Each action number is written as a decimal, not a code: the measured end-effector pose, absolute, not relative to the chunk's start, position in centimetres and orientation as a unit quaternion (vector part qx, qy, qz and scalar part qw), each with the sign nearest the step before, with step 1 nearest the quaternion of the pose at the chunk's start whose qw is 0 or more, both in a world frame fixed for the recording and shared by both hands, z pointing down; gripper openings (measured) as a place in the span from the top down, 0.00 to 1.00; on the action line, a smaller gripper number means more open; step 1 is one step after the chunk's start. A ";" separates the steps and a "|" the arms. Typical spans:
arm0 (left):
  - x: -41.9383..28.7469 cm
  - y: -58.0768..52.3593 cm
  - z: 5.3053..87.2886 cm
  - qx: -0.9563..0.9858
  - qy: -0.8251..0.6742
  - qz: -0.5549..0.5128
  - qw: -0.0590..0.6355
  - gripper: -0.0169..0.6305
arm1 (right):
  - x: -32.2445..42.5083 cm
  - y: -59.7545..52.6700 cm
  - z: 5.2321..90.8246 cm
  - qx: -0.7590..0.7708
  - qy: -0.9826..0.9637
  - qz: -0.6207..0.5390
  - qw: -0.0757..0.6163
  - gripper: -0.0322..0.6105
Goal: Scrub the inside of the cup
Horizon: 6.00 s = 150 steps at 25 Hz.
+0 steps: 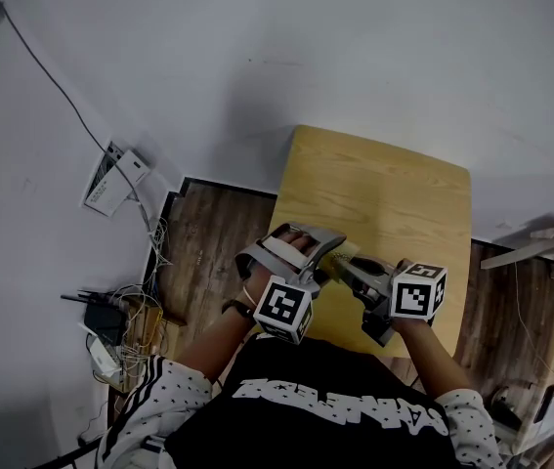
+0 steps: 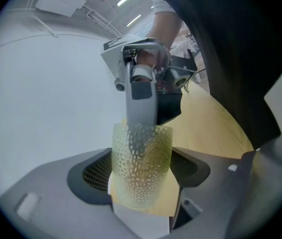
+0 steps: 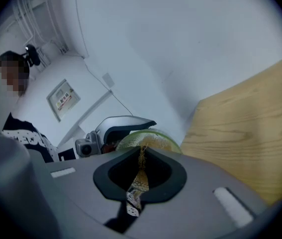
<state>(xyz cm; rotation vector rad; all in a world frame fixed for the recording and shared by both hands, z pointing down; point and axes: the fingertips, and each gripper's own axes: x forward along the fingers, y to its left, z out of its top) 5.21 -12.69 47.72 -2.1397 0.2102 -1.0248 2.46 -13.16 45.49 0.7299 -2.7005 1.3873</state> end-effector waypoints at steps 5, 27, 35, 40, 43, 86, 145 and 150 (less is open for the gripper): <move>4.8 -12.6 48.1 -0.843 0.080 -0.405 0.344 0.42 | 1.9 -12.7 46.3 0.249 -0.894 0.360 0.091 0.91; 5.0 -11.2 50.4 -0.882 0.053 -0.394 0.252 0.42 | 1.3 -10.2 49.0 0.179 -0.909 0.049 0.373 0.91; 5.3 -10.6 50.6 -0.895 0.035 -0.386 0.219 0.42 | 1.8 -9.2 49.9 0.110 -0.875 -0.094 0.462 0.91; 5.3 -10.4 50.4 -0.905 0.027 -0.377 0.195 0.42 | 2.0 -8.9 50.0 0.065 -0.845 -0.172 0.502 0.91; 5.3 -10.3 50.2 -0.912 0.020 -0.369 0.179 0.42 | 2.2 -8.7 49.9 0.038 -0.826 -0.216 0.519 0.91; 5.4 -9.7 50.3 -0.928 -0.006 -0.355 0.111 0.42 | 2.8 -8.5 50.3 -0.025 -0.795 -0.287 0.533 0.91; 7.0 -10.0 48.3 -0.864 0.012 -0.348 0.365 0.42 | 4.6 -11.0 46.5 0.144 -0.792 0.593 0.015 0.91; 7.2 -9.7 48.7 -0.865 0.010 -0.346 0.362 0.42 | 4.8 -10.8 46.6 0.151 -0.803 0.576 0.019 0.91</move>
